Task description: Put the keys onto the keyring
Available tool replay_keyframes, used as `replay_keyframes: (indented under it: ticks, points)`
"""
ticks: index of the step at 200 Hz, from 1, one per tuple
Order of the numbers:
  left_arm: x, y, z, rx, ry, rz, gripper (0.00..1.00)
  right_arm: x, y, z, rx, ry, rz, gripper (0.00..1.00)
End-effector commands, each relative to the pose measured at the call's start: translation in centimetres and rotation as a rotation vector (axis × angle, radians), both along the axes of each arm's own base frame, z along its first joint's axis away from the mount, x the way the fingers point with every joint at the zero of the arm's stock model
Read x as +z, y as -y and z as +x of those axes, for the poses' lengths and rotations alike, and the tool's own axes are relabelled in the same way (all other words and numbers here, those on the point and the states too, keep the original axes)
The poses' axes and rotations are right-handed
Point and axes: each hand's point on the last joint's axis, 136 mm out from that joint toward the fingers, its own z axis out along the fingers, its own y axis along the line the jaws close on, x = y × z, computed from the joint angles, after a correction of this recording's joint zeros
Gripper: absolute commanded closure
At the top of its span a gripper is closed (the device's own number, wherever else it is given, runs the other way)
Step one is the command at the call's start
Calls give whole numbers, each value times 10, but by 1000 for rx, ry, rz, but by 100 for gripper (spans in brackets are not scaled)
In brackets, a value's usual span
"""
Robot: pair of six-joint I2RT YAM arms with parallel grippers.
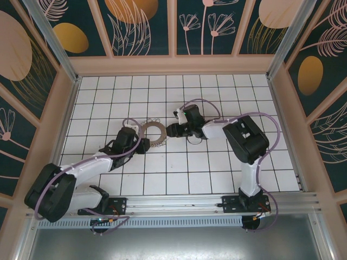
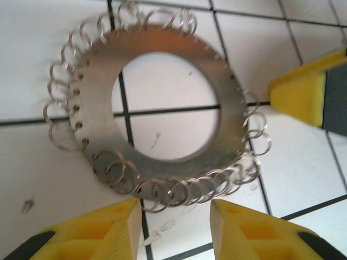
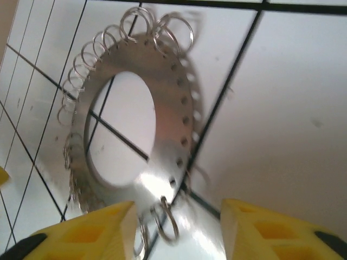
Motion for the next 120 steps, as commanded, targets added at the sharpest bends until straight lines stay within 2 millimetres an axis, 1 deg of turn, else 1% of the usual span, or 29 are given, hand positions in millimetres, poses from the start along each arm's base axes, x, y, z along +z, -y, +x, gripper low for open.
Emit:
replay_keyframes:
  ticks: [1,6,7,9,15,18,25,26,36,43,55,62,63,68,71,89,96,102,104,106,120]
  points:
    - [17,1,4,-43,14,100,63,30,30,0,-56,83,15,46]
    - [20,4,5,-56,13,114,63,32,34,-3,-60,88,13,45]
    - [20,5,5,-58,12,116,63,33,40,-1,-73,91,11,44]
    - [21,6,6,-64,12,122,63,36,46,1,-88,97,11,44]
    - [23,11,8,-80,10,141,63,37,54,-1,-102,104,5,42]
    - [23,13,9,-87,7,152,63,42,59,-2,-113,118,3,41]
    - [24,19,12,-98,2,180,63,46,65,-4,-122,133,-1,39]
    - [25,20,12,-100,1,183,63,49,69,-5,-130,144,-3,38]
    - [24,27,18,-114,-10,222,63,57,80,-9,-151,177,-12,34]
    - [24,31,23,-116,-16,251,64,63,85,-11,-165,205,-15,31]
    - [22,36,32,-109,-32,305,65,75,95,-17,-191,276,-9,24]
    - [20,40,37,-111,-42,333,65,79,102,-20,-217,314,2,18]
    - [20,40,38,-111,-42,336,65,80,104,-21,-226,324,6,16]
    - [15,42,38,-115,-58,360,65,81,109,-22,-245,340,9,13]
    - [21,46,43,-114,-48,362,65,81,113,-23,-258,350,13,11]
    - [22,64,50,-136,-56,428,65,78,131,-26,-326,368,26,1]
    - [19,71,50,-148,-64,452,65,77,136,-27,-341,369,33,1]
    - [22,77,50,-157,-62,462,65,76,140,-27,-356,370,36,1]
    - [15,79,50,-165,-78,478,64,76,141,-27,-361,372,36,1]
    - [13,81,50,-168,-84,488,64,76,142,-27,-364,373,36,1]
    - [6,91,50,-184,-99,532,64,77,147,-26,-384,389,40,1]
